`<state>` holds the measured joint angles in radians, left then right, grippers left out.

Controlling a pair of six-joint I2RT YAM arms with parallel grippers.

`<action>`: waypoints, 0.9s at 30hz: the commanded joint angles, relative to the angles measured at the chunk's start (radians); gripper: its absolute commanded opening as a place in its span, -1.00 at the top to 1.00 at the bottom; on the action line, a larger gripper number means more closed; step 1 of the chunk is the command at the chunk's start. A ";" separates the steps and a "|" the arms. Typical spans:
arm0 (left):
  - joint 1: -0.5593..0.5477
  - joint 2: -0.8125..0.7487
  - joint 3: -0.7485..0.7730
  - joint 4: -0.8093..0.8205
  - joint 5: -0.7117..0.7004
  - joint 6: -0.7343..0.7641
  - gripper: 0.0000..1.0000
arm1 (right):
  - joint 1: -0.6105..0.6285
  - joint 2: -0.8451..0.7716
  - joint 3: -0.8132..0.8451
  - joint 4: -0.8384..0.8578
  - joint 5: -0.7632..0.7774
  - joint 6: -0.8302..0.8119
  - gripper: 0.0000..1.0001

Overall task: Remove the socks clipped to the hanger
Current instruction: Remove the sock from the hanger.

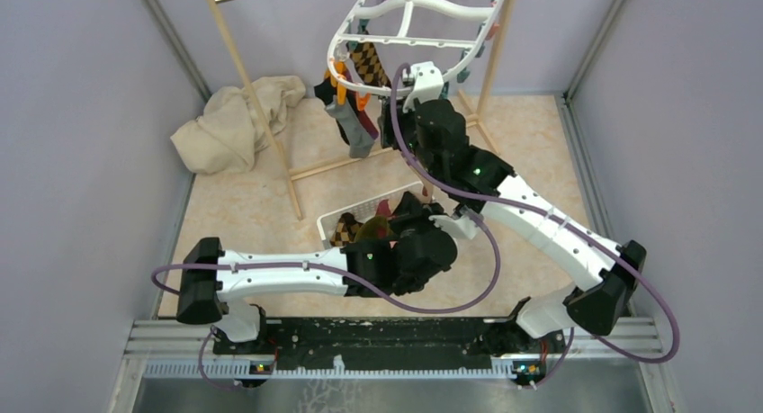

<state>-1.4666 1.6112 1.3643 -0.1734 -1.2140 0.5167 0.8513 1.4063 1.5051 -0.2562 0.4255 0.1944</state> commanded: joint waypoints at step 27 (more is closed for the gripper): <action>-0.010 -0.013 0.027 0.041 0.027 0.045 0.98 | 0.037 -0.024 0.039 0.132 0.115 -0.111 -0.20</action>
<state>-1.4689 1.6142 1.3762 -0.1421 -1.1843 0.5694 0.8757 1.4078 1.4944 -0.1921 0.5331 0.1062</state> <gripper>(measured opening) 0.030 0.593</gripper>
